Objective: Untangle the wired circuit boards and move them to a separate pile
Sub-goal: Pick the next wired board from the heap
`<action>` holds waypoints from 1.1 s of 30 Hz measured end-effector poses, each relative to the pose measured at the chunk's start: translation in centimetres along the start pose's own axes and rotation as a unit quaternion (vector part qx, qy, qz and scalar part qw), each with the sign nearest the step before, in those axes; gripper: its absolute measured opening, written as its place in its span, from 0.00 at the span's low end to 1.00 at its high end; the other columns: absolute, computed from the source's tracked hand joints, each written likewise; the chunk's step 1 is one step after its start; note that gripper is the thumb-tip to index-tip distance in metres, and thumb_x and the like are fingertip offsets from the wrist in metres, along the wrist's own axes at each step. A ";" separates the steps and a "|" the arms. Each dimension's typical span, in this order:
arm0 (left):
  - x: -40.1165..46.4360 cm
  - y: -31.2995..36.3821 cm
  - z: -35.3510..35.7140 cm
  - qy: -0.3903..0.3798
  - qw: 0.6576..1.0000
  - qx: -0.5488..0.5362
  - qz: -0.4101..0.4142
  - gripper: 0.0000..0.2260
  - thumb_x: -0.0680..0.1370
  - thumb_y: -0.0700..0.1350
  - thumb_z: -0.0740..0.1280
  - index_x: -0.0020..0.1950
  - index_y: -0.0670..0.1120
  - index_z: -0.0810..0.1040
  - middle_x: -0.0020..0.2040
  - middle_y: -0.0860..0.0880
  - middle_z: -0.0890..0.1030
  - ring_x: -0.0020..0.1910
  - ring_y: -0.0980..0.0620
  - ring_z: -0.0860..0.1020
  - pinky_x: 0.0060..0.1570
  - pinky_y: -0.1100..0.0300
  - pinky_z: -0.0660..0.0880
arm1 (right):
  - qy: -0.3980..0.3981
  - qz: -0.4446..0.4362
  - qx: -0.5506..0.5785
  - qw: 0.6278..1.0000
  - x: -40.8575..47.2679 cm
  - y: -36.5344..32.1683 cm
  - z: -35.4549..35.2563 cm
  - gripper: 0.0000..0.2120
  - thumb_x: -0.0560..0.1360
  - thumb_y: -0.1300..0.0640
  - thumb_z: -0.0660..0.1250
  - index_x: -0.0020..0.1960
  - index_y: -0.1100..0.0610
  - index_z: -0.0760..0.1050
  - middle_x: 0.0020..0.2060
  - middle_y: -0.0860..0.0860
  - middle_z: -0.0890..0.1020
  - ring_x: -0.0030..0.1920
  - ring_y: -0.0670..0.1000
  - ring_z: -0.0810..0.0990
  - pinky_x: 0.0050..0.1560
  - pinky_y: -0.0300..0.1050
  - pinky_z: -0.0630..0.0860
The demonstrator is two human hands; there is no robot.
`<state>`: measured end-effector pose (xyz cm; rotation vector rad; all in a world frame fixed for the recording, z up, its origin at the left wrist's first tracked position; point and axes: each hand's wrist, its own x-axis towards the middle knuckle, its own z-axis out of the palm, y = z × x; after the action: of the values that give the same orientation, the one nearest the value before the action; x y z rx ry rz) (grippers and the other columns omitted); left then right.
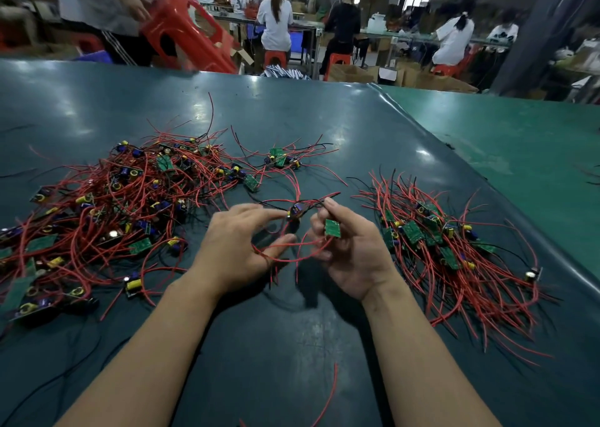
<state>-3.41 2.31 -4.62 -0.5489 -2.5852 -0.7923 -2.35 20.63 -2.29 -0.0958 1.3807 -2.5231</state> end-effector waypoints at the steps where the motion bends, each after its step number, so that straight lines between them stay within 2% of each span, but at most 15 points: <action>1: 0.0 0.1 0.2 -0.014 1.000 0.006 0.002 0.22 0.73 0.60 0.69 0.63 0.51 0.79 0.59 0.51 0.81 0.63 0.49 0.76 0.62 0.47 0.70 | -0.015 0.004 0.004 1.000 -0.1 -0.1 0.0 0.11 0.72 0.52 0.63 0.32 0.54 0.73 0.28 0.48 0.72 0.25 0.45 0.68 0.22 0.35 0.63; 3: 0.0 0.2 0.4 -0.009 1.000 -0.003 -0.018 0.23 0.73 0.60 0.70 0.65 0.51 0.77 0.58 0.51 0.81 0.61 0.49 0.77 0.62 0.49 0.71 | -0.038 0.005 0.009 0.999 -0.2 -0.3 0.0 0.13 0.73 0.54 0.61 0.30 0.54 0.73 0.27 0.49 0.70 0.25 0.45 0.65 0.22 0.35 0.63; 6: 0.2 0.3 0.5 0.001 0.998 -0.038 -0.050 0.24 0.71 0.52 0.76 0.66 0.51 0.75 0.48 0.54 0.82 0.51 0.49 0.79 0.58 0.46 0.73 | -0.057 0.008 0.043 0.997 -0.5 -0.6 -0.1 0.14 0.72 0.56 0.59 0.28 0.54 0.71 0.24 0.48 0.67 0.24 0.45 0.63 0.20 0.34 0.62; 8: 0.2 0.3 0.6 0.011 0.999 -0.037 -0.037 0.19 0.72 0.47 0.76 0.62 0.51 0.79 0.42 0.57 0.80 0.45 0.49 0.78 0.54 0.45 0.74 | -0.095 0.022 0.081 0.992 -0.7 -0.7 -0.3 0.14 0.71 0.56 0.60 0.28 0.55 0.70 0.24 0.49 0.67 0.25 0.46 0.64 0.21 0.35 0.64; 10: 0.3 0.2 0.6 0.030 0.998 -0.034 -0.052 0.14 0.73 0.44 0.74 0.57 0.51 0.82 0.39 0.56 0.79 0.43 0.48 0.78 0.51 0.45 0.74 | -0.167 0.033 0.111 0.979 -1.0 -0.9 -0.5 0.12 0.72 0.56 0.63 0.31 0.57 0.72 0.27 0.50 0.70 0.26 0.46 0.65 0.22 0.36 0.65; 13: 0.4 -0.6 0.5 0.104 0.988 0.000 -0.115 0.08 0.74 0.43 0.69 0.51 0.48 0.84 0.44 0.48 0.82 0.47 0.43 0.79 0.51 0.46 0.75 | -0.233 0.007 0.129 0.964 -1.4 -1.0 -0.3 0.10 0.77 0.55 0.66 0.40 0.59 0.76 0.35 0.52 0.74 0.30 0.48 0.61 0.24 0.38 0.58; 14: 0.5 -1.0 0.4 0.132 0.980 0.018 -0.146 0.08 0.74 0.43 0.68 0.50 0.48 0.84 0.46 0.46 0.82 0.49 0.42 0.79 0.53 0.46 0.75 | -0.243 0.007 0.148 0.959 -1.5 -1.1 -0.4 0.10 0.78 0.56 0.65 0.41 0.61 0.76 0.36 0.53 0.75 0.31 0.49 0.61 0.26 0.39 0.58; 17: 0.5 -1.5 0.2 0.188 0.954 0.069 -0.222 0.13 0.74 0.43 0.69 0.58 0.48 0.81 0.52 0.44 0.80 0.54 0.39 0.75 0.55 0.47 0.70 | -0.255 0.036 0.223 0.940 -1.8 -1.7 -0.9 0.10 0.79 0.60 0.62 0.42 0.65 0.75 0.35 0.56 0.73 0.33 0.51 0.63 0.32 0.42 0.64; 20: 0.4 -0.9 0.0 0.240 0.950 0.106 -0.166 0.21 0.69 0.40 0.69 0.63 0.46 0.77 0.55 0.42 0.76 0.56 0.39 0.71 0.54 0.47 0.67 | -0.264 0.023 0.238 0.934 -2.1 -2.1 -1.4 0.09 0.78 0.60 0.61 0.42 0.65 0.75 0.33 0.56 0.72 0.33 0.51 0.65 0.30 0.41 0.65; 22: 0.4 -0.2 -0.2 0.288 0.948 0.113 -0.079 0.20 0.67 0.36 0.65 0.58 0.45 0.80 0.53 0.43 0.77 0.55 0.38 0.73 0.53 0.48 0.67 | -0.263 0.010 0.233 0.936 -2.1 -2.2 -1.5 0.08 0.77 0.61 0.62 0.45 0.65 0.75 0.37 0.56 0.75 0.34 0.51 0.65 0.27 0.40 0.64; 24: 0.3 0.3 -0.3 0.303 0.947 0.107 -0.001 0.18 0.64 0.35 0.62 0.51 0.45 0.83 0.50 0.44 0.79 0.52 0.39 0.75 0.52 0.49 0.67 | -0.253 0.000 0.243 0.936 -1.9 -2.1 -1.6 0.07 0.78 0.61 0.63 0.47 0.65 0.76 0.40 0.57 0.75 0.36 0.51 0.65 0.27 0.40 0.63; 27: 0.4 0.8 -0.5 0.256 0.959 0.069 0.101 0.16 0.61 0.37 0.61 0.42 0.46 0.84 0.49 0.48 0.82 0.53 0.42 0.76 0.56 0.51 0.65 | -0.226 -0.019 0.266 0.937 -1.4 -1.7 -1.8 0.05 0.77 0.62 0.66 0.49 0.64 0.77 0.41 0.56 0.74 0.37 0.51 0.71 0.26 0.37 0.67; 29: 0.6 1.5 -0.2 0.160 0.973 0.074 0.146 0.15 0.61 0.39 0.62 0.42 0.48 0.85 0.56 0.48 0.82 0.59 0.42 0.75 0.60 0.50 0.65 | -0.199 -0.039 0.246 0.948 -1.1 -1.3 -2.0 0.05 0.74 0.61 0.69 0.49 0.62 0.78 0.40 0.53 0.74 0.37 0.50 0.73 0.25 0.35 0.70; 31: 0.9 2.4 1.0 0.010 0.984 0.090 0.155 0.18 0.66 0.45 0.61 0.51 0.50 0.85 0.64 0.49 0.79 0.67 0.43 0.73 0.64 0.48 0.66 | -0.193 -0.038 0.238 0.951 -0.9 -1.1 -2.1 0.07 0.72 0.62 0.71 0.49 0.62 0.79 0.40 0.53 0.74 0.36 0.50 0.73 0.26 0.37 0.73; 33: 0.9 2.7 2.1 -0.099 0.987 0.090 0.089 0.22 0.73 0.50 0.55 0.62 0.54 0.81 0.69 0.55 0.75 0.72 0.51 0.67 0.67 0.52 0.64 | -0.188 -0.031 0.247 0.950 -0.6 -1.0 -2.1 0.09 0.70 0.63 0.72 0.50 0.63 0.79 0.40 0.54 0.75 0.36 0.52 0.75 0.29 0.40 0.76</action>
<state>-3.46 5.84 -4.65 -0.8266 -2.7021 -0.4586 -2.29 22.99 -2.57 -0.4947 0.5940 -2.6368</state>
